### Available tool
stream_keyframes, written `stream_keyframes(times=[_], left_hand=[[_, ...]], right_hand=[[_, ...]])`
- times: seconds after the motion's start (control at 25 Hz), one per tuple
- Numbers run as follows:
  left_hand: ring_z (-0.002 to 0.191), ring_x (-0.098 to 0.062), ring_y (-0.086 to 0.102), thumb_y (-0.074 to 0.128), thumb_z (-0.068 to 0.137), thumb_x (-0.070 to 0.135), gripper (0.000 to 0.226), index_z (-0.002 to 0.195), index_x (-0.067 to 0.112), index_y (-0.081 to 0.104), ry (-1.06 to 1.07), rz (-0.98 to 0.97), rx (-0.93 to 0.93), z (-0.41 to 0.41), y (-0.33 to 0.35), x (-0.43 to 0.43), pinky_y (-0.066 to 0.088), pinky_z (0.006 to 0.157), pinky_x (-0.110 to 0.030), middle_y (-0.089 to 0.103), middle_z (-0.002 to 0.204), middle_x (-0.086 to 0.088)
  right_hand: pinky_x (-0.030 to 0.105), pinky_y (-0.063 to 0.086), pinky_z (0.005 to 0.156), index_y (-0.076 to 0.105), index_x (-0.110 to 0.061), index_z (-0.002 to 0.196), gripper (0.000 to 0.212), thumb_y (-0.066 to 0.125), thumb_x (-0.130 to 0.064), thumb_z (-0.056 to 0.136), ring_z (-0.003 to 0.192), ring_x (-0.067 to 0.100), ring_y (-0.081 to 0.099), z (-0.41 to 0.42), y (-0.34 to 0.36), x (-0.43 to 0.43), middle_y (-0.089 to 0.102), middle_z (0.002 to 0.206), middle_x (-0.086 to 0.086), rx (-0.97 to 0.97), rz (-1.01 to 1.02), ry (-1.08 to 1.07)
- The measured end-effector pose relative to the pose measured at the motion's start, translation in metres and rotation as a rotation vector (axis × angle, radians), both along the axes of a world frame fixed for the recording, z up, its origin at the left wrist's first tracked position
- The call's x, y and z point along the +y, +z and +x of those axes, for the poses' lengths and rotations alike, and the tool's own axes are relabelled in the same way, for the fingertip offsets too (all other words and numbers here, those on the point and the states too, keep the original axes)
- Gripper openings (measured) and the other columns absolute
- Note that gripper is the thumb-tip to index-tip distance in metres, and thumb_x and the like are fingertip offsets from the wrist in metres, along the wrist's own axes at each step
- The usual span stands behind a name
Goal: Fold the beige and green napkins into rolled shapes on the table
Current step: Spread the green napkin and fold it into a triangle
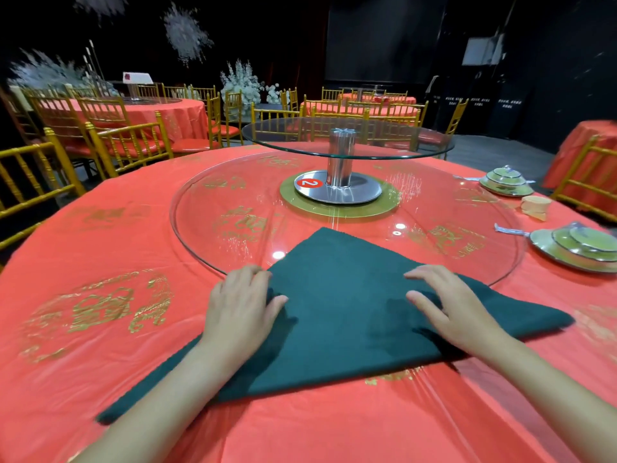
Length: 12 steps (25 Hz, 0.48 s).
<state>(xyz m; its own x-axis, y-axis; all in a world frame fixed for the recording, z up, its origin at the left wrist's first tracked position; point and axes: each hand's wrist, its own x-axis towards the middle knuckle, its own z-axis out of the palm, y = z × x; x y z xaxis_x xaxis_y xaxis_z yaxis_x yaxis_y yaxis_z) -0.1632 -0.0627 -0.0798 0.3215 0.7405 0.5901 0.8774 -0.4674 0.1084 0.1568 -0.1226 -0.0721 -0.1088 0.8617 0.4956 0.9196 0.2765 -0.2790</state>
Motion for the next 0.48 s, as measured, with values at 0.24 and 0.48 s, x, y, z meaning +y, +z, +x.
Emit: stream_keyframes(times=[0.24, 0.48], left_hand=[[0.064, -0.01, 0.065, 0.033, 0.077, 0.057, 0.047, 0.08, 0.023, 0.066, -0.408, -0.039, 0.397, 0.055, -0.028, -0.081, 0.048, 0.042, -0.022, 0.068, 0.075, 0.009], [0.055, -0.005, 0.064, 0.035, 0.078, 0.046, 0.039, 0.062, 0.023, 0.063, -0.361, 0.045, 0.474, 0.039, -0.038, -0.058, 0.043, 0.036, -0.016, 0.067, 0.068, 0.012]], right_hand=[[0.028, 0.042, 0.082, 0.061, -0.018, 0.107, 0.034, 0.051, -0.045, 0.089, 0.092, 0.014, 0.06, 0.02, -0.03, -0.059, 0.065, 0.106, -0.003, -0.522, 0.146, 0.221], [0.024, 0.054, 0.064, 0.074, -0.016, 0.091, 0.033, 0.044, -0.026, 0.083, 0.077, 0.014, 0.07, 0.036, -0.037, -0.046, 0.074, 0.092, -0.004, -0.508, 0.191, 0.114]])
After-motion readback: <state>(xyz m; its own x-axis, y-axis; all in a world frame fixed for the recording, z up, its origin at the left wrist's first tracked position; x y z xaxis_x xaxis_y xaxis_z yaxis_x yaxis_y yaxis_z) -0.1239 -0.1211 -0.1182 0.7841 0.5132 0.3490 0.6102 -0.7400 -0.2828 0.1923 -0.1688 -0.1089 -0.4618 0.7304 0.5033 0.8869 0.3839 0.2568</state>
